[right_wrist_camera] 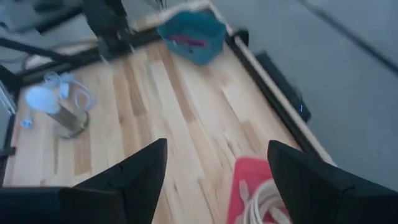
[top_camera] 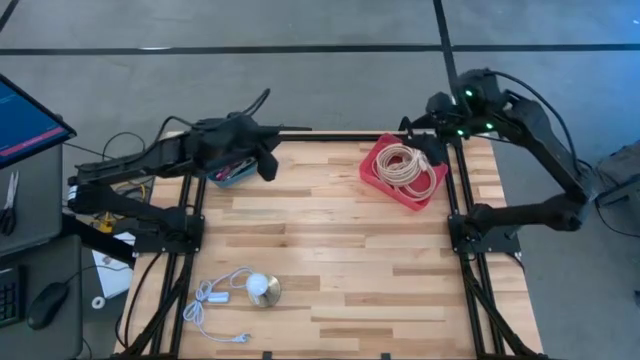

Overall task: Pick & Place USB Port
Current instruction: Return to home position

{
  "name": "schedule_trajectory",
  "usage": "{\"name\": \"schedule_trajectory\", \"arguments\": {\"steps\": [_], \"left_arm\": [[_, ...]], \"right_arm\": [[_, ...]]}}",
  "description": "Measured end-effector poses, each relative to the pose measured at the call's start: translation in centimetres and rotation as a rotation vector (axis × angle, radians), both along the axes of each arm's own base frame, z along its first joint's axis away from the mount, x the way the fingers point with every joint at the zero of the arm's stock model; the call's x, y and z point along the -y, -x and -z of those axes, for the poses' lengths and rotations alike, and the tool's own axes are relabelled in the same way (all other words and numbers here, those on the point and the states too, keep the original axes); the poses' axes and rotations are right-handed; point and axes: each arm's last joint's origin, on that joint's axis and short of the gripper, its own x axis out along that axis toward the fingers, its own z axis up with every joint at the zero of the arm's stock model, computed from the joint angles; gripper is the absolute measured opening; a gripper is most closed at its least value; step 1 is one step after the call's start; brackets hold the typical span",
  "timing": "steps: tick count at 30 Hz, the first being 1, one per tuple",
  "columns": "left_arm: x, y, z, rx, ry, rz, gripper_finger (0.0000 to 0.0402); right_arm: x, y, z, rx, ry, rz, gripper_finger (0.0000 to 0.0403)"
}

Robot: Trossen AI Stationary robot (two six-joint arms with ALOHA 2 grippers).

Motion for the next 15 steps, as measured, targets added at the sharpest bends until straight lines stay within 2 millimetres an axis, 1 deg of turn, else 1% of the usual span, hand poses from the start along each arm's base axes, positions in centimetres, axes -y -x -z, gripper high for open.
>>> {"name": "schedule_trajectory", "arguments": {"steps": [4,6,9,15], "left_arm": [[1.4,1.1,-0.9,0.015,-0.045,0.071,0.0079],[2.1,1.4,-1.2,0.023,-0.065,0.105,0.0073],[2.9,1.7,-1.5,0.035,-0.080,0.146,0.0064],[3.8,2.0,-1.8,0.057,-0.083,0.192,0.0050]], "right_arm": [[-1.3,1.0,-0.3,0.121,0.054,0.000,0.0269],[-1.8,1.5,-0.1,0.182,0.076,0.008,0.0269],[-2.4,2.3,0.6,0.250,0.087,0.027,0.0269],[-3.2,3.4,2.9,0.296,0.054,0.059,0.0269]]}}
